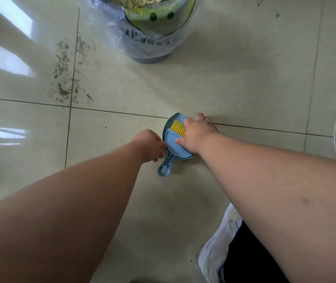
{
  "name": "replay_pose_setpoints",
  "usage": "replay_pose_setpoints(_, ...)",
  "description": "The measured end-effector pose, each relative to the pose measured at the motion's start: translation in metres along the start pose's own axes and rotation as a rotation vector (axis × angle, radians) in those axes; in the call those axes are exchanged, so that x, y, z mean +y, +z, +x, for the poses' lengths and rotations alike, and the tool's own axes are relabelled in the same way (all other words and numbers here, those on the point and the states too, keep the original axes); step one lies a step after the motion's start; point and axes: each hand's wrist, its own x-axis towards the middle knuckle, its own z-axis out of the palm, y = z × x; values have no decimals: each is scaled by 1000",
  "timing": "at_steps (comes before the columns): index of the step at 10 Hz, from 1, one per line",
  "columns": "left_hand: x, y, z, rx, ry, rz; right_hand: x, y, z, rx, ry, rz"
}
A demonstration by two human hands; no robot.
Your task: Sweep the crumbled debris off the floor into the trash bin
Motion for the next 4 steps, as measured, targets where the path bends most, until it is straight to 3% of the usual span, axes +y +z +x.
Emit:
replay_pose_setpoints(2, 2, -8, 19, -134, -33, 82, -7, -1, 22, 44, -54, 51)
replay_pose_setpoints(3, 1, -13, 3, -287, -118, 92, -4, -9, 10, 57, -151, 96)
replay_pose_setpoints(4, 6, -28, -24, -126, -43, 183, 4, -30, -23, 114, -157, 184)
